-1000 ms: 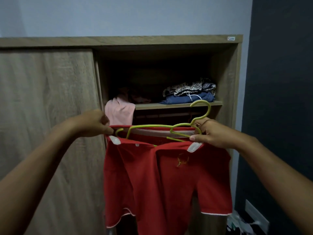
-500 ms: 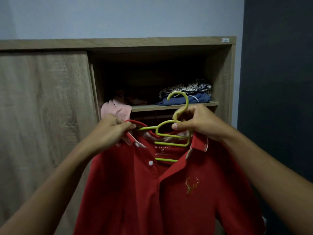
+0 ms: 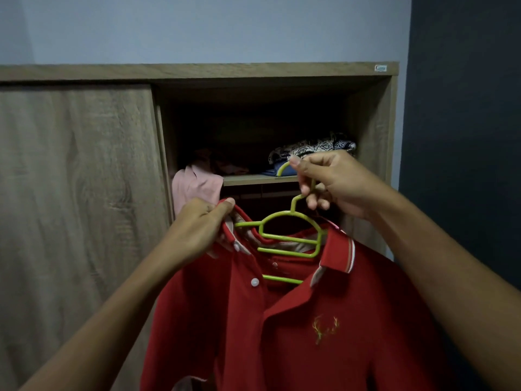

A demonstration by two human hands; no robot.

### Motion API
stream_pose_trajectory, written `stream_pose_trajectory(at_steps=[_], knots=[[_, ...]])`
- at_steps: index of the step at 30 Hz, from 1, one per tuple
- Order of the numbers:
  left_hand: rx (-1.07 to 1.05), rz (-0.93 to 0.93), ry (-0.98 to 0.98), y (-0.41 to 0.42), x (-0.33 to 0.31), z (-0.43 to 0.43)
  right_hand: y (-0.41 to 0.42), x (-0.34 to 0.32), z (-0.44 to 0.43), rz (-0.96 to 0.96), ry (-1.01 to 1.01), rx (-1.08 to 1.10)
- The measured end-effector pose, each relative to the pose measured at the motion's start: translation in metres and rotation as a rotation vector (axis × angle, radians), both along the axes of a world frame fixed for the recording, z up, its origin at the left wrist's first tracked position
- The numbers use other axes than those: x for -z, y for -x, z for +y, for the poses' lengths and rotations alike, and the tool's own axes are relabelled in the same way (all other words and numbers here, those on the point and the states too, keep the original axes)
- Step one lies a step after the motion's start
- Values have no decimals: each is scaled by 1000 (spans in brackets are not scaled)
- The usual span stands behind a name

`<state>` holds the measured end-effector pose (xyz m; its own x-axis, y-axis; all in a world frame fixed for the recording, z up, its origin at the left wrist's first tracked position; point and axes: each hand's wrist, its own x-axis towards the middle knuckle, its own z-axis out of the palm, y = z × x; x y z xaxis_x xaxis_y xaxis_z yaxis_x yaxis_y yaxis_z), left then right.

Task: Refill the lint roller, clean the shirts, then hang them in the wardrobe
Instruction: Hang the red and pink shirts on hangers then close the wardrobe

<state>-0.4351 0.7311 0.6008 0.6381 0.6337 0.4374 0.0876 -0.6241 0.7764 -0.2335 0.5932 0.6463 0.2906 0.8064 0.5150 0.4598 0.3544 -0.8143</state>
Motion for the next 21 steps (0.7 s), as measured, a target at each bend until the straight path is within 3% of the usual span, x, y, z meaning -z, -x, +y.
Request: stream_pose_trajectory(at_steps=[6,14,21], knots=[[-72,-33,-163,-1,3,10,13,13,6,-66,32,-67],[-260,-94,-224,8,-11,33,1,2,-8,-142,-170,3],[-201,-69,-207,11,-20,36,-2,4,-7,-180,-210,12]])
